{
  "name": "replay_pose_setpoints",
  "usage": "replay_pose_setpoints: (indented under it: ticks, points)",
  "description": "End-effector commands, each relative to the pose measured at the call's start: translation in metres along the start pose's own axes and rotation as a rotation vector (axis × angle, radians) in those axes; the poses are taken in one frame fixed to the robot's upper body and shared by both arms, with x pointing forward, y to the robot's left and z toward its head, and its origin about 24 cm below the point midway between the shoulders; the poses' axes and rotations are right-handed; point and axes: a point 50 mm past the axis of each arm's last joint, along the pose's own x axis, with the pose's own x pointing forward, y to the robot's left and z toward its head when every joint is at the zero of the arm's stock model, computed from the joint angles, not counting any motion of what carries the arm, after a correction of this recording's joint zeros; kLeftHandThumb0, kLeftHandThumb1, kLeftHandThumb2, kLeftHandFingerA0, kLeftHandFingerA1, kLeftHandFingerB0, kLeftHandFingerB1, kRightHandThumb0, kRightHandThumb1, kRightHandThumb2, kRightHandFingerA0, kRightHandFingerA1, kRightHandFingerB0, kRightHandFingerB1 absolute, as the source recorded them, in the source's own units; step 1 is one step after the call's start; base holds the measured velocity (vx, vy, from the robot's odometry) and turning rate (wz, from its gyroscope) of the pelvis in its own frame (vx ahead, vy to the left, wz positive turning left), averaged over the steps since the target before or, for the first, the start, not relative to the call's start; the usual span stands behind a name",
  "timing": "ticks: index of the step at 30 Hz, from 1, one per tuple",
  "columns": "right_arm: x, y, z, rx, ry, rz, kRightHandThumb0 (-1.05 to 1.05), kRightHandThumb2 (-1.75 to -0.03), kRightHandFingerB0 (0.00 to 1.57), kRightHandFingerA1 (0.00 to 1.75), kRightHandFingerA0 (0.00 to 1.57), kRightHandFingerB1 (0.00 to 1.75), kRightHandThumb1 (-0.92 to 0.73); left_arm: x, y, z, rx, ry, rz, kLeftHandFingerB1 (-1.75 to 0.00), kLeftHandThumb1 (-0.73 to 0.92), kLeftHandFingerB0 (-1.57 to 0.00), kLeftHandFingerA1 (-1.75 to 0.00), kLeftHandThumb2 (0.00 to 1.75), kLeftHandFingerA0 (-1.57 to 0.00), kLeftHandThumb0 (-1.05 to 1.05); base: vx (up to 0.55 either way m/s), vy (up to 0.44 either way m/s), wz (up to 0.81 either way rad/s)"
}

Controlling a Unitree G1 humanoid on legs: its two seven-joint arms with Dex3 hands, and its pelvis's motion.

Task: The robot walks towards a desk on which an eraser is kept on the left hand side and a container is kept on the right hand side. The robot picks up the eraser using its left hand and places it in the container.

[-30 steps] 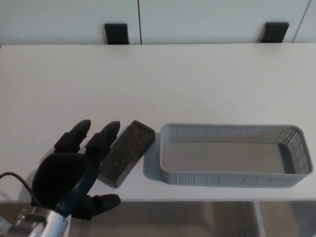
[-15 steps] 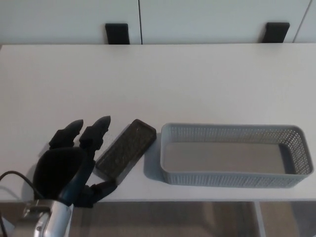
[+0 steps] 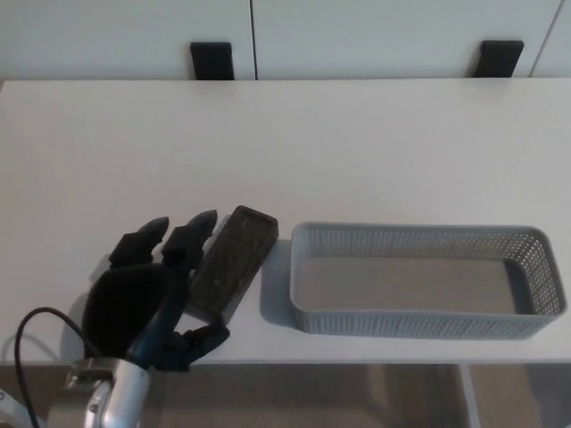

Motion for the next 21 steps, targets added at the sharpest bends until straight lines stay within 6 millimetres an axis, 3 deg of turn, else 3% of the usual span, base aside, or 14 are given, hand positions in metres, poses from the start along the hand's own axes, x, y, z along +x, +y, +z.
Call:
replay_pose_setpoints:
  ticks: [1, 12, 15, 21]
  points:
    - [-0.001, -0.003, -0.001, 0.008, 0.004, -0.013, -0.24, -0.54, 0.44, 0.72, 0.73, 0.52, -0.48, -0.003, 0.0, 0.0, 0.018, 0.049, 0.001, -0.26, 0.41, -0.07, -0.27, 0.77, 0.0, -0.6, 0.0, 0.0, 0.0]
    - [0.001, -0.006, -0.004, 0.004, 0.003, -0.012, -0.25, -0.54, 0.46, 0.71, 0.72, 0.52, -0.47, -0.023, -0.004, 0.033, -0.037, -0.036, -0.053, -0.13, 0.46, -0.07, -0.09, 0.78, 0.0, -0.71, 0.0, 0.0, 0.0]
    - [0.0, -0.004, -0.003, -0.005, 0.009, -0.014, -0.24, -0.54, 0.45, 0.71, 0.73, 0.52, -0.48, -0.023, -0.003, 0.041, -0.032, -0.038, -0.052, -0.08, 0.47, -0.05, -0.02, 0.76, 0.0, -0.74, 0.0, 0.0, 0.0]
    - [0.0, -0.004, -0.003, -0.006, 0.001, -0.008, -0.25, -0.54, 0.46, 0.75, 0.75, 0.53, -0.48, -0.017, -0.004, 0.045, -0.039, -0.023, -0.035, -0.08, 0.46, -0.07, -0.03, 0.76, 0.0, -0.74, 0.0, 0.0, 0.0]
